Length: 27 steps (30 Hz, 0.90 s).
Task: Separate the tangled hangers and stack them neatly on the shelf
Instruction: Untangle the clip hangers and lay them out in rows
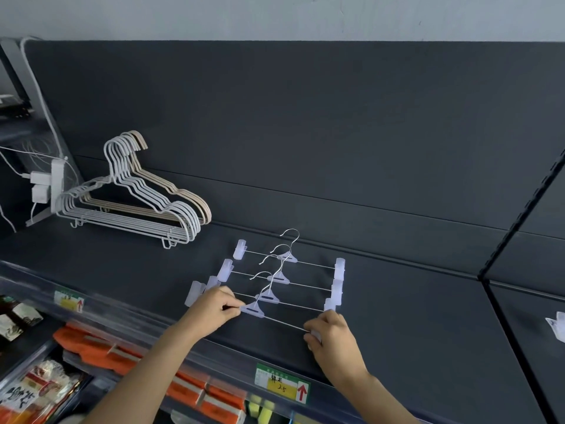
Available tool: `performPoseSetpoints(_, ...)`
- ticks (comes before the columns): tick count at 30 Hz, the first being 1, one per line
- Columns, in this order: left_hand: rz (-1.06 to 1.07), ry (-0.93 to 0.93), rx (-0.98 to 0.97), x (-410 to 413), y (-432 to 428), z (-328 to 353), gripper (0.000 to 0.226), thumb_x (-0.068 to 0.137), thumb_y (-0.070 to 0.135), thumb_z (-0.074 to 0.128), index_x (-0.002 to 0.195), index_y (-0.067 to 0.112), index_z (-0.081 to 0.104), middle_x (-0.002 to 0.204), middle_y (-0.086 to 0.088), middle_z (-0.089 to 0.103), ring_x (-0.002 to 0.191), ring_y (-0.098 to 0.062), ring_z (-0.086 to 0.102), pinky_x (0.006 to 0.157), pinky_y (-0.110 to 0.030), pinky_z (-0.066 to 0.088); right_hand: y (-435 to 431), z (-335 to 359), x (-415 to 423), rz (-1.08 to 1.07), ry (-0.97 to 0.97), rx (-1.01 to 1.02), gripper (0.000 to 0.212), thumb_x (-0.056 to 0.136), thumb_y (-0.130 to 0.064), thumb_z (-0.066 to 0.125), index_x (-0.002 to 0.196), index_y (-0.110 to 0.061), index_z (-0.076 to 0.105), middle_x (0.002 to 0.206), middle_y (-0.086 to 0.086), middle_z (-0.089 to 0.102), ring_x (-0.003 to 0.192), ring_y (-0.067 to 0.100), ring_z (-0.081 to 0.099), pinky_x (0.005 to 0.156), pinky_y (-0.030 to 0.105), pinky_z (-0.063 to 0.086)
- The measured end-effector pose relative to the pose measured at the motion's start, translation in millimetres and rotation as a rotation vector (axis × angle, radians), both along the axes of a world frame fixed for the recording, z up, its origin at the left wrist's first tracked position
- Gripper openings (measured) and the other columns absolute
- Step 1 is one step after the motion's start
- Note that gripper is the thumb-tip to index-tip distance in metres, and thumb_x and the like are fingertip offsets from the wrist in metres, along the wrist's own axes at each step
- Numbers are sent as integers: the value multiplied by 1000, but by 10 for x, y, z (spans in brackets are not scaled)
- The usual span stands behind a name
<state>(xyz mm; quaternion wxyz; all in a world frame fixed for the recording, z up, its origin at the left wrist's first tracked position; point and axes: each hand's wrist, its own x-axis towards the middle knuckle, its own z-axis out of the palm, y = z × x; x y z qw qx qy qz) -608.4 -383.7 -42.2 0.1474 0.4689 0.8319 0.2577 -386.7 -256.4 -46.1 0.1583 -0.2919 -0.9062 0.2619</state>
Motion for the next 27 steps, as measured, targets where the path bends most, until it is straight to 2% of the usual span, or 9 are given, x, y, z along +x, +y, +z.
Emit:
performPoseSetpoints(5,5,53,123,129,-86,9,22,85,13,62,104,19,70,80,18,52,80,2,52,75,-12,40,21,2,96,-12,84,-11,23,90,-7,50,103,-12,68,92,-5,45,90,17,56,77,23,51)
performPoseSetpoints(7,16,61,148,184,-125,-15,21,85,13,63,104,19,70,78,18,51,80,3,53,73,-9,39,37,5,124,-14,88,-14,24,90,-6,49,103,-12,68,92,-6,44,88,14,55,74,18,48)
performPoseSetpoints(10,13,66,165,273,-130,-17,22,85,13,62,106,18,69,77,18,50,77,4,50,70,-5,38,31,-21,154,-20,89,-19,23,89,-6,51,102,-12,69,91,-5,45,86,15,57,74,19,48)
performPoseSetpoints(15,-49,35,118,379,-38,-27,25,87,15,60,110,17,67,79,23,46,78,8,46,72,-6,38,22,-135,297,-80,138,15,15,79,0,65,85,-10,74,80,-6,49,74,19,56,64,22,49)
performPoseSetpoints(21,-10,41,74,319,-57,-76,24,87,16,61,109,18,68,81,23,47,80,6,46,73,-7,36,40,-124,230,-64,121,-52,23,89,-9,53,108,-11,65,93,-5,47,87,20,59,78,23,50)
performPoseSetpoints(23,-2,47,60,299,-60,-60,26,86,16,61,111,17,66,83,23,46,83,3,47,76,-10,36,28,-112,216,-63,121,-74,27,90,-10,52,115,-11,61,96,-5,46,87,18,59,75,18,47)
performPoseSetpoints(25,-25,45,36,313,-54,-32,30,87,15,60,116,18,63,90,22,47,92,0,47,85,-13,35,12,-104,244,-70,126,-73,29,91,-13,52,119,-14,58,99,-5,44,83,14,59,69,7,44)
performPoseSetpoints(27,-55,44,25,347,-31,-2,33,88,15,58,120,21,59,99,19,47,102,-1,45,92,-15,35,12,-86,296,-80,147,-37,32,89,-14,55,121,-16,58,100,-6,43,80,11,56,63,2,40)
